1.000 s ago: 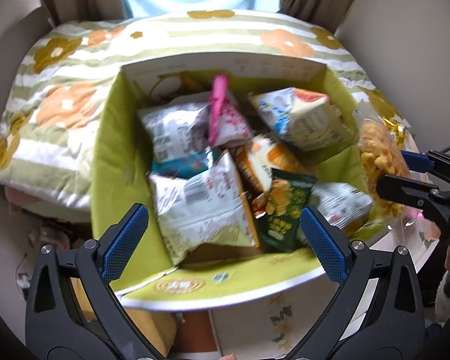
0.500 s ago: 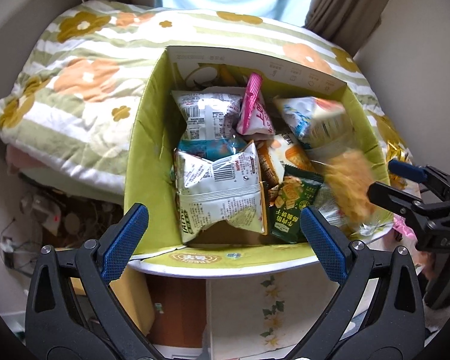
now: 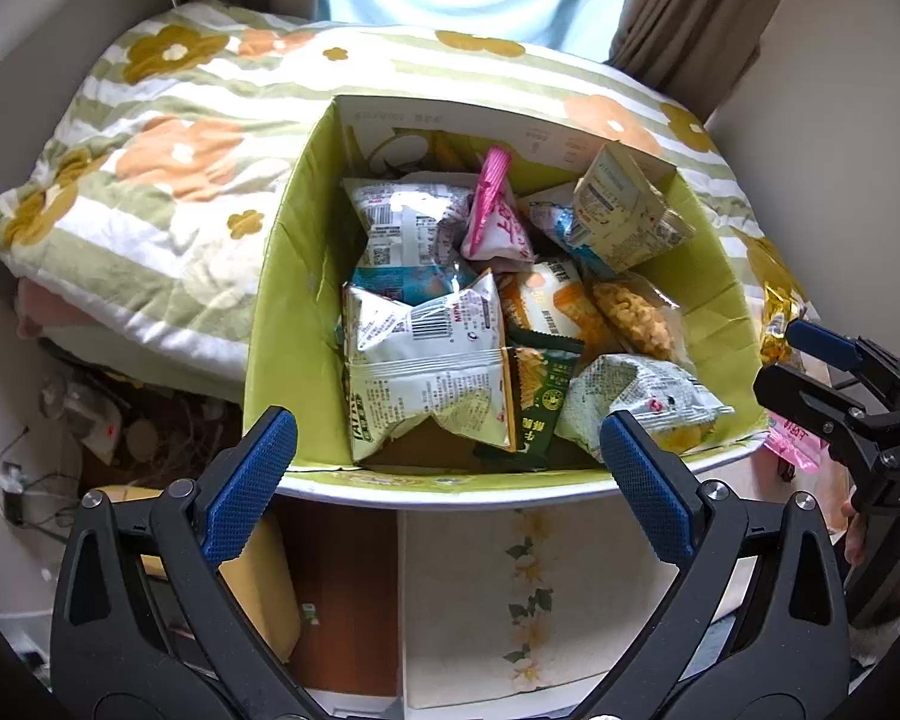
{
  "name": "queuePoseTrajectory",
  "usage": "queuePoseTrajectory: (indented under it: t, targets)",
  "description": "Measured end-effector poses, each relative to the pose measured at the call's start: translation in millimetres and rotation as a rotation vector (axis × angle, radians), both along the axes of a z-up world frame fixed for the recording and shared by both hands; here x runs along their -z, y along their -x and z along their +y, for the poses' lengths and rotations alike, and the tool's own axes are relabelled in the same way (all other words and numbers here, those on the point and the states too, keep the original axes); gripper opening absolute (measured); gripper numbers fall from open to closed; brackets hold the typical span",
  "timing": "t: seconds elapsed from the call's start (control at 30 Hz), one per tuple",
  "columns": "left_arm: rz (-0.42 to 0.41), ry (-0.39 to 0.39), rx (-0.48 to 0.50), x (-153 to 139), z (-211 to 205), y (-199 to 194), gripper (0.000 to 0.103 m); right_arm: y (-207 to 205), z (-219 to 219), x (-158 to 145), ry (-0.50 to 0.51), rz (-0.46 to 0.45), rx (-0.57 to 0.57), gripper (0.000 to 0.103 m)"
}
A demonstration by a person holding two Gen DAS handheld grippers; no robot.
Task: Organize snacks
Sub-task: 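Carry the green bar and waffle pack into the box and open both tools, then move both tools back from the box to the remaining snacks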
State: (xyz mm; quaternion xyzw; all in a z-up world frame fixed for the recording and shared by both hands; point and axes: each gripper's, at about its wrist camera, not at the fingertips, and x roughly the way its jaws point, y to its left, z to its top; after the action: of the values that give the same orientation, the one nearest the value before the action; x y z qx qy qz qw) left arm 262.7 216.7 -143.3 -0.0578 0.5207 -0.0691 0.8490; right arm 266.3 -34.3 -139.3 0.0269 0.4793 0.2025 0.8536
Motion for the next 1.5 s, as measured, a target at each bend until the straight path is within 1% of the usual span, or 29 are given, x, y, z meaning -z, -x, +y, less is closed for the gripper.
queuePoseTrajectory:
  t: [0.17,0.3,0.4,0.5,0.6,0.67,0.8,0.93,1.0,1.03,1.1,1.2,1.33,1.43,1.5]
  targets:
    - [-0.015,0.014,0.018,-6.5,-8.4,3.5,0.101,9.3,-5.8,-5.1,-0.001,0.002,0.016,0.096]
    - [-0.029,0.008,0.065,-13.1,-24.8,5.6,0.101,17.9,-18.6,-10.7,0.003,-0.004,0.051,0.096]
    - [-0.046,0.010,0.104,-22.2,-43.6,7.3,0.101,25.9,-36.0,-16.4,0.000,-0.008,0.088,0.096]
    - [-0.068,0.020,0.147,-32.0,-67.6,10.6,0.101,35.8,-62.5,-24.8,-0.008,-0.029,0.137,0.096]
    - [-0.086,0.025,0.200,-40.6,-101.5,15.8,0.101,44.4,-96.1,-33.0,-0.018,-0.051,0.196,0.096]
    - [-0.088,0.033,0.230,-42.8,-122.3,18.2,0.101,49.3,-118.5,-38.1,-0.022,-0.061,0.229,0.096]
    - [-0.068,0.053,0.314,-40.6,-181.3,23.2,0.101,56.7,-173.4,-44.5,-0.022,-0.069,0.304,0.096]
    - [-0.035,0.069,0.414,-32.1,-250.7,29.3,0.101,64.1,-226.7,-47.8,-0.006,-0.075,0.362,0.096]
    - [-0.029,0.063,0.447,-27.6,-276.6,32.5,0.101,68.6,-252.5,-47.5,0.002,-0.078,0.389,0.096]
    - [-0.021,0.056,0.477,-23.4,-296.5,34.1,0.101,71.1,-268.2,-46.7,0.001,-0.078,0.405,0.096]
    - [-0.011,0.042,0.512,-18.1,-321.1,37.0,0.101,74.4,-288.6,-44.5,-0.005,-0.074,0.423,0.096]
    - [0.000,0.002,0.572,-5.9,-360.4,41.6,0.101,78.4,-318.0,-36.4,0.001,-0.051,0.444,0.096]
    - [0.026,-0.068,0.633,16.7,-404.8,48.6,0.101,75.8,-349.2,-17.1,0.010,-0.001,0.439,0.096]
    - [0.048,-0.119,0.673,36.3,-429.5,51.7,0.101,71.3,-367.6,1.8,-0.004,0.050,0.422,0.096]
    - [0.044,-0.157,0.696,48.0,-440.5,53.7,0.101,65.7,-376.2,20.1,-0.028,0.120,0.390,0.096]
